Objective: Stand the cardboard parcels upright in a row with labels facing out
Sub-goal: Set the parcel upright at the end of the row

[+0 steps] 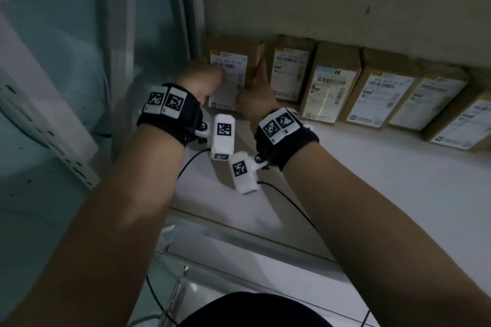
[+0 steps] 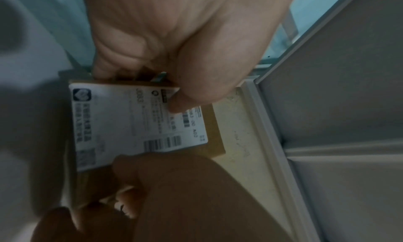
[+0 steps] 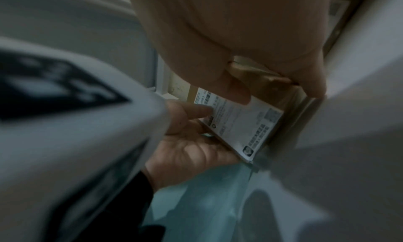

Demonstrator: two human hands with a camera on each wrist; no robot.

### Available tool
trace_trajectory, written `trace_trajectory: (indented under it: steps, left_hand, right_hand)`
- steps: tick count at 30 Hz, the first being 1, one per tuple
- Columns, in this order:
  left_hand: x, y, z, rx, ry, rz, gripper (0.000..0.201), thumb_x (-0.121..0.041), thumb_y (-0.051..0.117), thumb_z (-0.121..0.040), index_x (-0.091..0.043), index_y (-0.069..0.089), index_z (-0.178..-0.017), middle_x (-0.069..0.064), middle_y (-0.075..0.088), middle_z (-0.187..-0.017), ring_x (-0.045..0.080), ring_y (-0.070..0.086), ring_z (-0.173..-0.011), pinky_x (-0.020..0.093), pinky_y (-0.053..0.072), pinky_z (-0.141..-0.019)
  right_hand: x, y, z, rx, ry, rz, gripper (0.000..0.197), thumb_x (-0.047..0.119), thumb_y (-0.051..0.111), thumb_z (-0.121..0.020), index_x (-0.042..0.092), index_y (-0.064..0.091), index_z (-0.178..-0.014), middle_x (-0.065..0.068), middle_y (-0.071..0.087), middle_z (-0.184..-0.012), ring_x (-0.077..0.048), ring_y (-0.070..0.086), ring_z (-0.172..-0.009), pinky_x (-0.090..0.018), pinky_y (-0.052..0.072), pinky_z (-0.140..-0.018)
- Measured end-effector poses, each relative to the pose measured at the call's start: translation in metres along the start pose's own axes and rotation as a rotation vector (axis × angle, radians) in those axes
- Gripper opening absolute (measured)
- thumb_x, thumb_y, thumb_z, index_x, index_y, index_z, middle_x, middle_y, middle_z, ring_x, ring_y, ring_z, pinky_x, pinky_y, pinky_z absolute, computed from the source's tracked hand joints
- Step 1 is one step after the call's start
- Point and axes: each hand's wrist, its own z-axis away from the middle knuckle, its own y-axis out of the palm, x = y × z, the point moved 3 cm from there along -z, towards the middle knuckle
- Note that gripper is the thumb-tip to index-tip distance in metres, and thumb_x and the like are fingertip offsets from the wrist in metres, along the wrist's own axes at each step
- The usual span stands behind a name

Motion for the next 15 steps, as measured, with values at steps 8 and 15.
trace_trajectory:
  steps: [8,15]
  left_hand:
    - [-0.007,0.016,-0.004,0.077,0.011,0.003,0.032,0.000,0.055,-0.099,-0.009,0.072,-0.125,0.012,0.077,-0.124,0.033,0.073,-0.118,0.054,0.057,-0.108]
    - [0.014,0.015,-0.039,0.081,0.069,-0.138,0.062,0.000,0.088,-0.064,-0.019,0.074,-0.121,0.001,0.080,-0.121,0.026,0.074,-0.117,0.051,0.060,-0.103]
  right_hand:
    - [0.010,-0.009,-0.019,0.069,0.063,0.252,0.104,-0.008,0.055,-0.099,0.020,-0.018,-0.167,-0.014,0.033,-0.169,-0.036,0.044,-0.149,-0.051,0.043,-0.120]
    - [0.002,-0.014,-0.023,0.044,0.102,0.226,0.097,0.007,0.058,-0.103,0.016,-0.014,-0.168,-0.014,0.036,-0.167,-0.035,0.041,-0.149,-0.046,0.035,-0.124]
